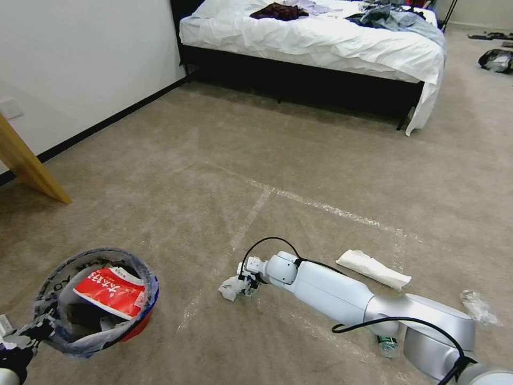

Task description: Pick up the trash bin and place the garbage on the floor into it.

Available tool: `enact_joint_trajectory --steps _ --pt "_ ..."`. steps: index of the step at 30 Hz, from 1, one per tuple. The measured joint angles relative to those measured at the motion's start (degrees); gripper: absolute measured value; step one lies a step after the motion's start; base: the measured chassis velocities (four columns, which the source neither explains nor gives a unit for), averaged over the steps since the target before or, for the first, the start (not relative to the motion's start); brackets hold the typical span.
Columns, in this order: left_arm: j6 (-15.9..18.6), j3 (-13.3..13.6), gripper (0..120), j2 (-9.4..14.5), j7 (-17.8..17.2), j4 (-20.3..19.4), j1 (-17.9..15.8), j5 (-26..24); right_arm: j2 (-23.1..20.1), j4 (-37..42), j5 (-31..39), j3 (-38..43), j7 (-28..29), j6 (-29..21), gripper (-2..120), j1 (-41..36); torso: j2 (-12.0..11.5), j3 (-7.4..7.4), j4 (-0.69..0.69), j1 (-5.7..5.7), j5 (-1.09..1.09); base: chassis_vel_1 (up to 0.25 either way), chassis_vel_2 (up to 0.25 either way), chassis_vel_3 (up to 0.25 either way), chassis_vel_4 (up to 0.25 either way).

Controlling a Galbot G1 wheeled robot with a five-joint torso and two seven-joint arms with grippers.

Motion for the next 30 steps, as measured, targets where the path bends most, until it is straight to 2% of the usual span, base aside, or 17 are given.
enact_joint_trajectory --steps 1,3,8,9,12,13,14,17,18,20,21,23,27,30 --pt "0.0 0.0 2 0.0 0.0 0.0 0.0 0.0 0.0 0.0 0.0 0.0 0.0 0.0 97 0.0 0.0 0.00 0.00 0.00 0.00 0.000 0.000 0.000 0.000" --pt "0.0 0.1 2 0.0 0.0 0.1 -0.2 0.0 0.4 -0.8 0.0 0.2 0.4 0.6 89 -0.6 0.0 0.00 0.00 0.00 0.00 0.000 0.000 0.000 0.000" --pt "-0.2 0.2 2 0.1 -0.1 0.3 -0.2 0.0 0.6 -1.2 0.1 0.4 1.3 1.4 83 -1.2 0.0 0.00 0.00 0.00 0.00 0.000 0.000 0.000 0.000" --pt "-0.3 0.3 2 0.2 -0.1 0.4 -0.3 0.1 0.6 -1.2 0.4 0.5 1.8 1.6 78 -1.3 0.0 0.00 0.00 0.00 0.00 0.000 0.000 0.000 0.000" --pt "-0.3 0.4 2 0.2 -0.1 0.5 -0.4 0.1 0.6 -1.2 0.5 0.5 2.0 1.6 73 -1.3 0.0 0.00 0.00 0.00 0.00 0.000 0.000 0.000 0.000" --pt "-0.3 0.5 2 0.2 -0.1 0.6 -0.5 0.1 0.5 -1.2 0.6 0.6 2.2 1.6 67 -1.4 0.0 0.00 0.00 0.00 0.00 0.000 0.000 0.000 0.000" --pt "-0.3 0.5 2 0.2 -0.1 0.6 -0.5 0.1 0.5 -1.2 0.6 0.6 2.2 1.6 67 -1.4 0.0 0.00 0.00 0.00 0.00 0.000 0.000 0.000 0.000" --pt "-0.4 0.8 2 0.1 -0.1 0.7 -0.6 0.3 0.2 -1.1 0.7 0.8 2.6 2.2 48 -2.1 0.0 0.00 0.00 0.00 0.00 0.000 0.000 0.000 0.000" --pt "-0.4 0.8 2 0.1 -0.1 0.7 -0.6 0.3 0.2 -1.1 0.7 0.8 2.6 2.2 48 -2.1 0.0 0.00 0.00 0.00 0.00 0.000 0.000 0.000 0.000" --pt "-0.4 1.0 2 0.1 -0.2 0.7 -0.6 0.5 -0.1 -1.0 0.7 1.0 3.0 2.7 38 -2.7 0.0 0.00 0.00 0.00 0.00 0.000 0.000 0.000 0.000" --pt "-0.4 1.0 2 0.1 -0.2 0.7 -0.6 0.5 -0.1 -1.0 0.7 1.0 3.0 2.7 38 -2.7 0.0 0.00 0.00 0.00 0.00 0.000 0.000 0.000 0.000" --pt "-0.4 1.2 2 0.1 -0.2 0.7 -0.7 0.7 -0.6 -0.3 0.8 1.5 3.2 2.9 26 -3.2 0.0 0.00 0.00 0.00 0.00 0.000 0.000 0.000 0.000" --pt "-0.4 1.4 2 0.1 -0.3 0.7 -0.8 0.9 -1.4 1.1 1.5 2.1 3.6 2.9 16 -3.7 0.0 0.00 0.00 0.00 0.00 0.000 0.000 0.000 0.000" --pt "-0.1 1.8 2 0.3 -0.4 0.3 -0.9 1.0 -3.3 5.0 4.1 4.5 4.4 2.0 2 -4.4 0.0 0.00 0.00 0.00 0.01 0.000 0.000 0.000 0.000"
